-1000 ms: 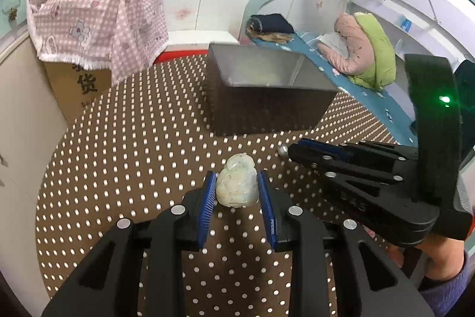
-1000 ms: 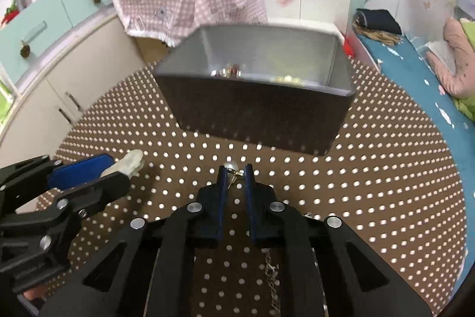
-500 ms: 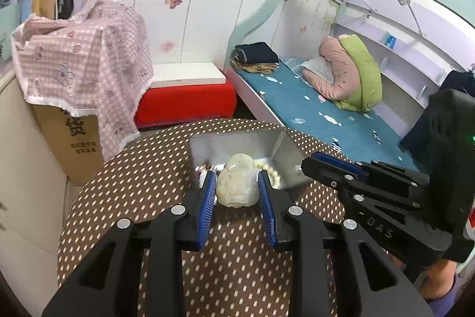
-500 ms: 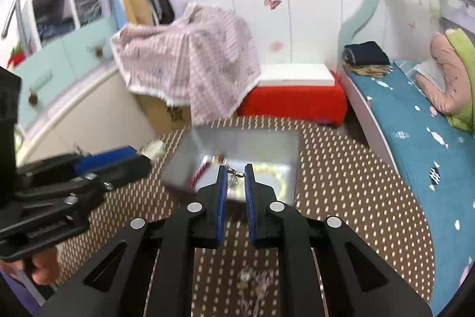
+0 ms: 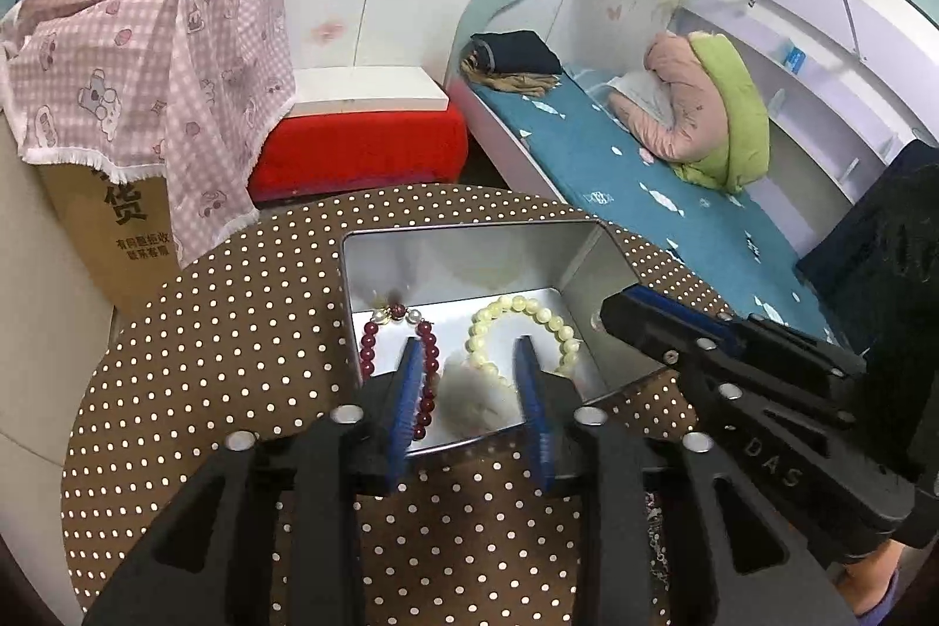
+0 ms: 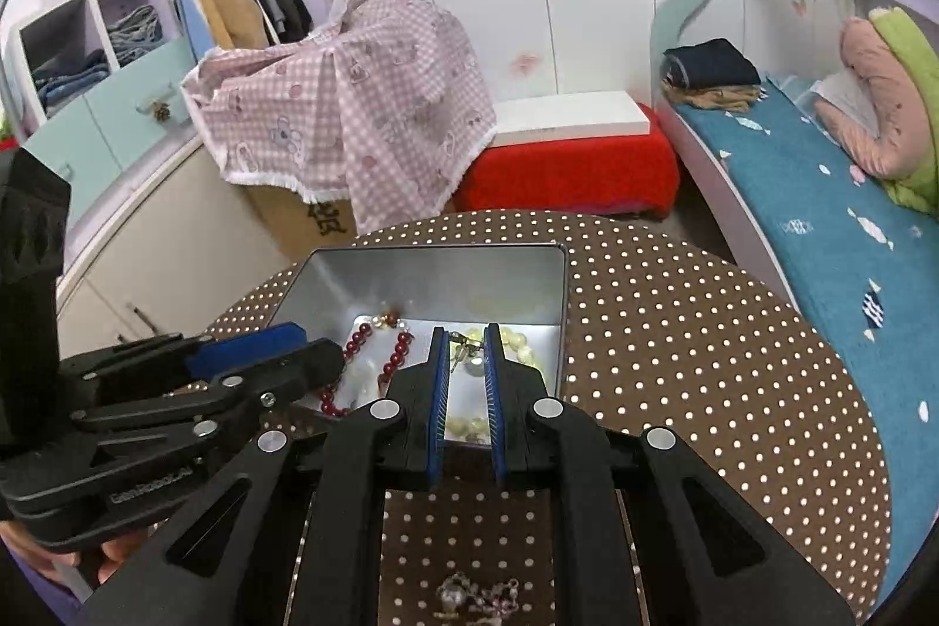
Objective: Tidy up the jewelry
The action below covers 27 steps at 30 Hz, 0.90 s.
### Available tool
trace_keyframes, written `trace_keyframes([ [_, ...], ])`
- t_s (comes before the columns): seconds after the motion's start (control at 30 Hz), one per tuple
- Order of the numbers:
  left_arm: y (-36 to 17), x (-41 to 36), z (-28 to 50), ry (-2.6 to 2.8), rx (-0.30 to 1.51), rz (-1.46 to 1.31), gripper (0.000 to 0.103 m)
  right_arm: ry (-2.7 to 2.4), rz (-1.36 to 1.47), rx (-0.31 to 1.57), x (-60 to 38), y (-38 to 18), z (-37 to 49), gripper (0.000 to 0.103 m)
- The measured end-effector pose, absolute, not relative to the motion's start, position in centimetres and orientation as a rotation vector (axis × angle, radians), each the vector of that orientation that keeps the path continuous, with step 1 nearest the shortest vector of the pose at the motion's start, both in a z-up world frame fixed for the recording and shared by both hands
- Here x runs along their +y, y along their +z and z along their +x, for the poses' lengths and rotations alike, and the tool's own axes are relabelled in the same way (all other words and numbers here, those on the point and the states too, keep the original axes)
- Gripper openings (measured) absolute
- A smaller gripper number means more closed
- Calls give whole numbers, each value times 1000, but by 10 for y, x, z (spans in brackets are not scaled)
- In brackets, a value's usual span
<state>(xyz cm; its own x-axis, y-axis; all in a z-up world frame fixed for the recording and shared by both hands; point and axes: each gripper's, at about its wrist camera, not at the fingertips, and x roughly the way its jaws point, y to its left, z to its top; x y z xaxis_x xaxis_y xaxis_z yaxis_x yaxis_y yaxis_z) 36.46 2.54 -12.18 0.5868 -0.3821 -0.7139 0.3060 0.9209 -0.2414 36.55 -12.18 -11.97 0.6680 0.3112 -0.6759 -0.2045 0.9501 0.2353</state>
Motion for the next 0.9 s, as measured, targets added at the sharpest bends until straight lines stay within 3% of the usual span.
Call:
trace_keyframes([
  [0.03,-119,26,362,-389,836,-92,51,293,145,789,-121,-120,365,13],
  [0.3,-101,30,346,-375,789,-99,54,294,162,779,-125,-116,355,18],
  [0.33,-98,30,342,-369,780,-98,58,292,161,774,-126,-114,352,30],
  [0.37,-96,30,339,-364,773,-96,60,290,161,770,-128,-113,349,50],
  [0.4,-93,31,334,-360,760,-93,61,283,157,756,-129,-109,344,56],
  [0.67,-78,35,285,-331,696,-70,65,260,106,717,-149,-92,282,56],
  [0.9,-90,39,245,-319,703,-74,65,232,39,802,-163,-125,218,56],
])
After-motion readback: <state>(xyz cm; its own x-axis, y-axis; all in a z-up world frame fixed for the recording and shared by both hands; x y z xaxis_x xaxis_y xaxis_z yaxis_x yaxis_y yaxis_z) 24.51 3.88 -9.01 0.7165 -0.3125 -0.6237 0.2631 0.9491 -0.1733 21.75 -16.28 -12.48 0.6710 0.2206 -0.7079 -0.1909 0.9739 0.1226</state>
